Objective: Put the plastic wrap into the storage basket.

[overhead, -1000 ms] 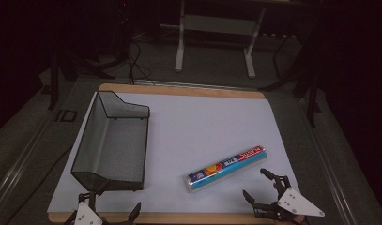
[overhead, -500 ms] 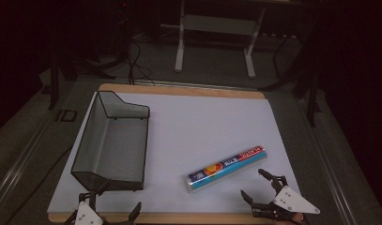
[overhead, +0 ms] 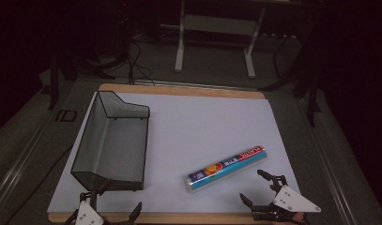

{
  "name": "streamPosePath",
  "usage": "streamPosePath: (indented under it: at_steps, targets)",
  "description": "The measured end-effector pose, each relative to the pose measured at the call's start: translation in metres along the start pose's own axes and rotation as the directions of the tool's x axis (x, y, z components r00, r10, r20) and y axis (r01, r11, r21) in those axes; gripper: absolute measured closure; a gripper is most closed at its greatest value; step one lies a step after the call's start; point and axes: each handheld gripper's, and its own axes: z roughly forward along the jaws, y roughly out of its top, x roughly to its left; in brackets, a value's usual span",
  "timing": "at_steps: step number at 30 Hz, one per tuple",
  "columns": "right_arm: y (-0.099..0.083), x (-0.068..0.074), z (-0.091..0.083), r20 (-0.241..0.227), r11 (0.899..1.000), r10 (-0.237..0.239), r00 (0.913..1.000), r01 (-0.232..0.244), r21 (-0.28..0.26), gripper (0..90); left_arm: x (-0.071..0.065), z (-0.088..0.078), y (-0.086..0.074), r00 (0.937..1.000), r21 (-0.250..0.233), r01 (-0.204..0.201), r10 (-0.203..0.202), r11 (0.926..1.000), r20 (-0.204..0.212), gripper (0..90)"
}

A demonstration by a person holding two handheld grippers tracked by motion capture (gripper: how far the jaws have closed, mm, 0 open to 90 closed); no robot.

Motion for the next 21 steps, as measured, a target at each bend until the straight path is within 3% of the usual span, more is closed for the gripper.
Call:
streamPosePath:
  at_steps: [5, 15, 21]
  targets:
    - [0.006, -0.003, 0.003, -0.023, 0.998, -0.037, 0.999, 0.039, 0.057, 9.8, 0.0, 0.001, 0.0, 1.0, 0.002, 0.001, -0.001, 1.0, -0.001, 1.7]
    - [0.025, -0.019, 0.01, -0.058, 0.987, -0.113, 0.9919, 0.119, 0.112, 12.2, 0.0, 0.001, 0.0, 1.0, 0.005, -0.002, 0.002, 1.0, -0.002, 1.7]
    - [0.032, -0.023, 0.03, -0.13, 0.954, -0.182, 0.9746, 0.207, 0.218, 12.8, 0.0, 0.001, 0.0, 1.0, 0.007, -0.004, 0.004, 1.0, -0.006, 1.7]
